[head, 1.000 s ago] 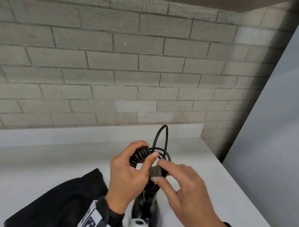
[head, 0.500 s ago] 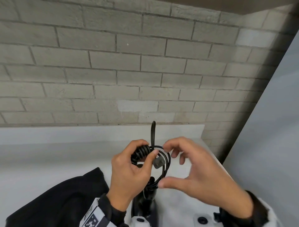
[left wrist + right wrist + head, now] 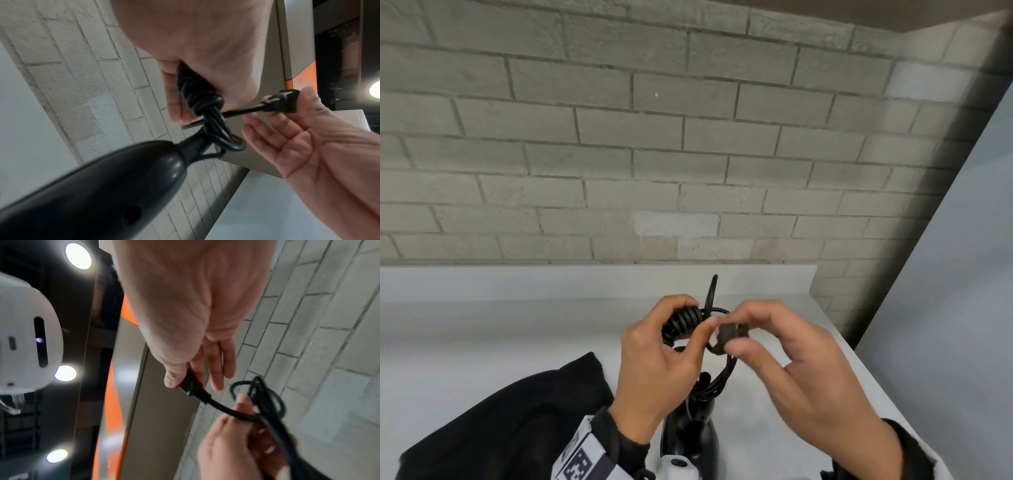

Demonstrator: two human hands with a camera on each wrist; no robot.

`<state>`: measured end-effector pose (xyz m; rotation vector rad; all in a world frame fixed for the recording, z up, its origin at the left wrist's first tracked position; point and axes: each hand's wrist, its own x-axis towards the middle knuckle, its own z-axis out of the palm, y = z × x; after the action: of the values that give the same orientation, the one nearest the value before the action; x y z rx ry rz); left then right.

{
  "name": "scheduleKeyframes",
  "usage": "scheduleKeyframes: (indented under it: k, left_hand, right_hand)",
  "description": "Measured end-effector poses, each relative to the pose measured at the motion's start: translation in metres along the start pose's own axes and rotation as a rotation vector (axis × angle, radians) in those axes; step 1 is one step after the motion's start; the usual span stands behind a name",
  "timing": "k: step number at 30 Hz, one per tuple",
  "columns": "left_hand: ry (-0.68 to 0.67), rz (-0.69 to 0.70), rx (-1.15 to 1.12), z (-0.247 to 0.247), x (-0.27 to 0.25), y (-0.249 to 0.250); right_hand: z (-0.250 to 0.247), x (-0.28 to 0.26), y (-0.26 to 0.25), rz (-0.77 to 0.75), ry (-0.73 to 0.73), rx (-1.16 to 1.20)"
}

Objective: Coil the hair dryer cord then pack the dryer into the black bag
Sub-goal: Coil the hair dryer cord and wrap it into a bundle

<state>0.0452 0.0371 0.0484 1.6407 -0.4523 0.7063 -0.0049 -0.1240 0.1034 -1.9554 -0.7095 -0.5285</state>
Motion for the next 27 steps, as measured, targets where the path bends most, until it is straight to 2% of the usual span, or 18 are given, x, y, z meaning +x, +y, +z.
scheduleKeyframes:
  k: [4,8,14,18,22,27]
  left_hand:
    - [-0.011,-0.008,-0.008,0.002,-0.002,0.002]
    - [-0.055,0.007,-0.022,0.0,-0.002,0.006]
    - [-0.174,0.011,0.004,-0.003,0.0,0.007]
    - [-0.275,0.011,-0.087,-0.008,0.001,0.013]
    - [-0.306,0.022,-0.082,-0.01,0.003,0.014]
    - [-0.408,0.083,-0.016,-0.015,0.004,0.006]
  right_hand:
    - [-0.016,0.017,-0.021,0.052,0.13,0.481]
    - [-0.034,0.032,-0.033,0.115,0.159,0.665]
    - [-0.04,0.049,-0.042,0.132,0.187,0.691]
    - [-0.055,0.072,-0.048,0.115,0.197,0.639]
    - [-0.059,0.098,-0.044,0.155,0.161,0.621]
    - [-0.051,0.108,-0.038,0.188,0.115,0.618]
